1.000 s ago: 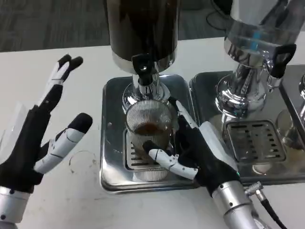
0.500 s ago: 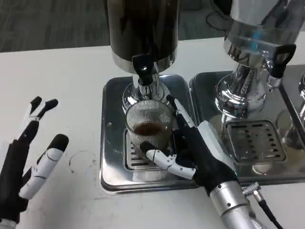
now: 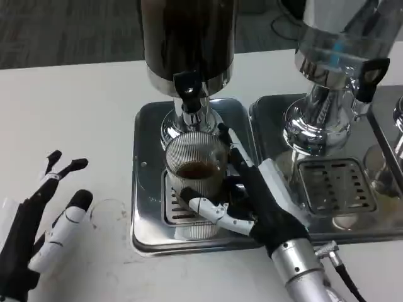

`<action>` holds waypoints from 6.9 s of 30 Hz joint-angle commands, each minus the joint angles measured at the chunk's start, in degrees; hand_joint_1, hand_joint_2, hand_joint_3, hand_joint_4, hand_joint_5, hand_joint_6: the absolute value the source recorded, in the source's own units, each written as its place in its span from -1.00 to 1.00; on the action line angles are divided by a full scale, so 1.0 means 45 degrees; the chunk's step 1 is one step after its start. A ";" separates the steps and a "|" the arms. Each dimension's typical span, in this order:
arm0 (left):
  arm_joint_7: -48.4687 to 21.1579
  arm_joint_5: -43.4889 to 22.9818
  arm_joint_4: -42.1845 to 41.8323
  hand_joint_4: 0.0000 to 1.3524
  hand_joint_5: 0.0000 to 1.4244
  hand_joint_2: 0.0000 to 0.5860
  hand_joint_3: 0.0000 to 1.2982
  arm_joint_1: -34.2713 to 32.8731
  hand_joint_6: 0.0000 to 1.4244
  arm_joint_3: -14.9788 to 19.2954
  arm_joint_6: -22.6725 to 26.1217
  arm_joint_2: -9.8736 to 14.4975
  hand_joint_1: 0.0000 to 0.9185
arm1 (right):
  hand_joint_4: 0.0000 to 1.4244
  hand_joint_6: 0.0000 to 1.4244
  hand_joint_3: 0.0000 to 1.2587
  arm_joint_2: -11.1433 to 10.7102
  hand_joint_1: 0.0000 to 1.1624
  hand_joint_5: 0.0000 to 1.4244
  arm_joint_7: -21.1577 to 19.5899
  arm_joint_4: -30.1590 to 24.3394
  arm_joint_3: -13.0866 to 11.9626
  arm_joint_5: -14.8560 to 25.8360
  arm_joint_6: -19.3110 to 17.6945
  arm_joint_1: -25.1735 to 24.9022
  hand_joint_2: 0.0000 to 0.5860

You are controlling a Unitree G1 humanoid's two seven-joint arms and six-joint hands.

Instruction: Grasp the cup under the faucet to collect the drink, then remove the cup.

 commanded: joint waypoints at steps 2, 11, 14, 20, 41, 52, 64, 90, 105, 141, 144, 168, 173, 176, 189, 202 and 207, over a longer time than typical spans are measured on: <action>-0.0127 -0.0239 0.0137 -1.00 -0.85 -0.38 -0.60 0.0018 -1.00 -0.0070 0.0087 0.0135 -1.00 | -0.87 -0.39 -1.00 0.0281 0.03 -0.73 0.0312 0.0724 0.0001 0.0650 -0.0663 -0.0058 -0.41; -0.0161 -0.0202 -0.0272 -1.00 -0.85 -0.32 -0.57 0.0325 -1.00 -0.0105 0.0138 0.0153 -1.00 | -0.83 -0.36 -1.00 0.0261 0.11 -0.67 0.0426 0.1147 0.0000 0.0817 -0.0666 -0.0170 -0.41; -0.0154 -0.0243 -0.0297 -1.00 -0.84 -0.30 -0.54 0.0384 -1.00 -0.0067 0.0171 0.0151 -1.00 | -0.83 -0.36 -1.00 0.0283 0.11 -0.67 0.0420 0.1141 -0.0017 0.0827 -0.0612 -0.0180 -0.41; -0.0147 -0.0274 -0.0357 -1.00 -0.83 -0.30 -0.50 0.0495 -1.00 -0.0081 0.0237 0.0101 -1.00 | -0.78 -0.35 -1.00 0.0336 0.16 -0.66 0.0366 0.1430 -0.0016 0.0796 -0.0597 -0.0389 -0.42; -0.0072 -0.0421 -0.0742 -0.97 -0.82 -0.24 -0.41 0.0895 -1.00 0.0122 0.0405 0.0079 -1.00 | -0.63 -0.24 -0.70 0.0784 0.23 -0.46 -0.0122 0.2483 -0.0229 0.0885 -0.0856 -0.0861 -0.46; -0.0308 -0.0517 -0.0743 -0.96 -0.82 -0.24 -0.39 0.0904 -1.00 0.0205 0.0393 0.0366 -1.00 | -0.54 -0.11 -0.56 0.1051 0.35 -0.35 -0.0883 0.2987 -0.0284 0.0805 -0.1434 -0.0854 -0.43; -0.0355 -0.0519 -0.0805 -0.96 -0.81 -0.24 -0.38 0.0963 -1.00 0.0109 0.0472 0.0284 -1.00 | -0.48 -0.01 -0.51 0.1065 0.42 -0.27 -0.1566 0.3152 -0.0195 0.0535 -0.1819 -0.0840 -0.41; -0.0580 -0.0962 -0.0466 -0.97 -0.81 -0.25 -0.38 0.0765 -1.00 0.0044 0.0253 0.0353 -1.00 | -0.29 0.41 -0.36 0.1209 0.57 -0.02 -0.2682 0.3628 -0.0240 0.0190 -0.2457 -0.1005 -0.39; -0.0799 -0.0957 -0.0273 -0.98 -0.81 -0.26 -0.38 0.0647 -1.00 0.0032 0.0249 0.0363 -1.00 | -0.28 0.49 -0.33 0.1223 0.58 0.01 -0.3262 0.3581 -0.0339 0.0009 -0.2768 -0.0926 -0.39; -0.1118 -0.0702 0.0387 -1.00 -0.81 -0.26 -0.45 0.0339 -1.00 -0.0107 0.0111 0.0553 -1.00 | -0.23 0.60 -0.33 0.0907 0.57 0.05 -0.5820 0.3024 -0.0200 -0.1883 -0.3156 -0.0518 -0.33; -0.1023 -0.0356 0.0411 -1.00 -0.82 -0.26 -0.45 0.0333 -1.00 -0.0164 0.0142 0.0720 -1.00 | -0.23 0.61 -0.33 0.0946 0.57 0.05 -0.6227 0.2810 -0.0182 -0.2211 -0.2989 -0.0376 -0.33; 0.0190 0.5181 -0.2050 -1.00 -1.00 -0.38 -1.00 0.1073 -1.00 -0.1362 0.1044 0.3033 -1.00 | -0.19 0.66 -0.30 0.0489 0.57 0.10 -0.6309 0.1050 -0.0098 -0.2631 -0.2625 0.0929 -0.33; 0.0394 0.5985 -0.3166 -1.00 -1.00 -0.45 -1.00 0.1892 -1.00 -0.1272 0.2014 0.3082 -1.00 | -0.19 0.66 -0.30 0.0298 0.57 0.10 -0.6330 0.0765 -0.0074 -0.2755 -0.2692 0.1101 -0.34; 0.0548 0.6478 -0.3791 -1.00 -1.00 -0.47 -1.00 0.2384 -1.00 -0.1320 0.2511 0.3112 -1.00 | -0.19 0.66 -0.30 0.0248 0.57 0.10 -0.6191 0.0571 -0.0020 -0.2639 -0.2795 0.1329 -0.34; 0.2137 0.8588 -0.5810 -1.00 -1.00 -0.48 -1.00 0.4550 -1.00 -0.1834 0.4835 0.2196 -1.00 | -0.19 0.66 -0.29 -0.0036 0.55 0.10 -0.5952 -0.0631 0.0431 -0.3062 -0.2812 0.2044 -0.36; 0.2125 0.8329 -0.6029 -1.00 -1.00 -0.52 -1.00 0.4801 -1.00 -0.2405 0.5814 0.2161 -1.00 | -0.19 0.66 -0.29 -0.0065 0.55 0.10 -0.5335 -0.2009 0.0559 -0.2912 -0.2872 0.3135 -0.36; 0.2133 0.8275 -0.6114 -1.00 -1.00 -0.53 -1.00 0.4879 -1.00 -0.2435 0.5924 0.2131 -1.00 | -0.19 0.66 -0.29 -0.0172 0.55 0.10 -0.5162 -0.2206 0.0552 -0.2915 -0.2945 0.3327 -0.36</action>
